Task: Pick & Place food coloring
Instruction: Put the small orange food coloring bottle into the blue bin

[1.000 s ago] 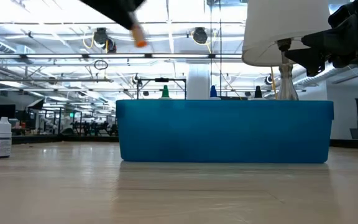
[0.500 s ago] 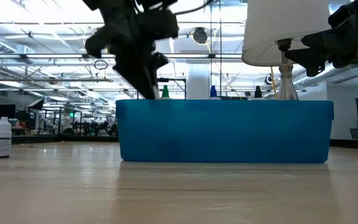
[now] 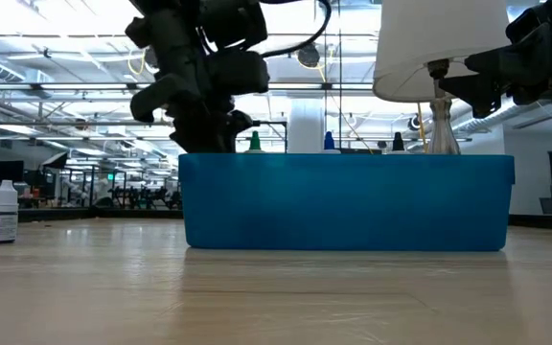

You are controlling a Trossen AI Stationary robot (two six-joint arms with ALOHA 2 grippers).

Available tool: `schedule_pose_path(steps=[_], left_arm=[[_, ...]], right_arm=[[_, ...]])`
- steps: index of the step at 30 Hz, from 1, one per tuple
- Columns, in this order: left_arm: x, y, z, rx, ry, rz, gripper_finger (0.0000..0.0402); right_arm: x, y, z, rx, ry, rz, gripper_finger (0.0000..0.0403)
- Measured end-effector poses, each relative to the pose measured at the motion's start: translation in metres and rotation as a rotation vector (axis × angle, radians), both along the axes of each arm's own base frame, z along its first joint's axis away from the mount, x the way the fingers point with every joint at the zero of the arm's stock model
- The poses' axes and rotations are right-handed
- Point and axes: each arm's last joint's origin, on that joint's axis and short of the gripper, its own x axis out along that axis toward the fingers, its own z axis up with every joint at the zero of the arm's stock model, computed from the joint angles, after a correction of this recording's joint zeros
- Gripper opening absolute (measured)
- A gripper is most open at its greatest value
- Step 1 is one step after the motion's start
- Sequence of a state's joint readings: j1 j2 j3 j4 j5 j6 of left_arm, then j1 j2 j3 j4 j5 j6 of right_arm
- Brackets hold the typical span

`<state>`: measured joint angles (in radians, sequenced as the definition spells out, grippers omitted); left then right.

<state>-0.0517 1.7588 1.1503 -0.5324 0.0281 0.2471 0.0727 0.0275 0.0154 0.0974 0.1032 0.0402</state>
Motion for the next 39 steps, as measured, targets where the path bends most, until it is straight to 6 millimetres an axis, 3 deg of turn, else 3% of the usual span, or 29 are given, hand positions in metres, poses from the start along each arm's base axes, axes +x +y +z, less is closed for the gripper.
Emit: schedule_pose_path(steps=[20, 31, 39], left_arm=[[-0.001, 0.009, -0.007, -0.068, -0.006, 0.049, 0.0052], [-0.001, 0.003, -0.007, -0.071, -0.017, 0.043, 0.0052], [0.006, 0.002, 0.005, -0.078, -0.031, 0.054, 0.0052]], right_arm=[[0.000, 0.000, 0.000, 0.000, 0.001, 0.000, 0.0263], [0.000, 0.000, 0.000, 0.000, 0.000, 0.000, 0.0263], [0.000, 0.000, 0.000, 0.000, 0.000, 0.000, 0.0263]])
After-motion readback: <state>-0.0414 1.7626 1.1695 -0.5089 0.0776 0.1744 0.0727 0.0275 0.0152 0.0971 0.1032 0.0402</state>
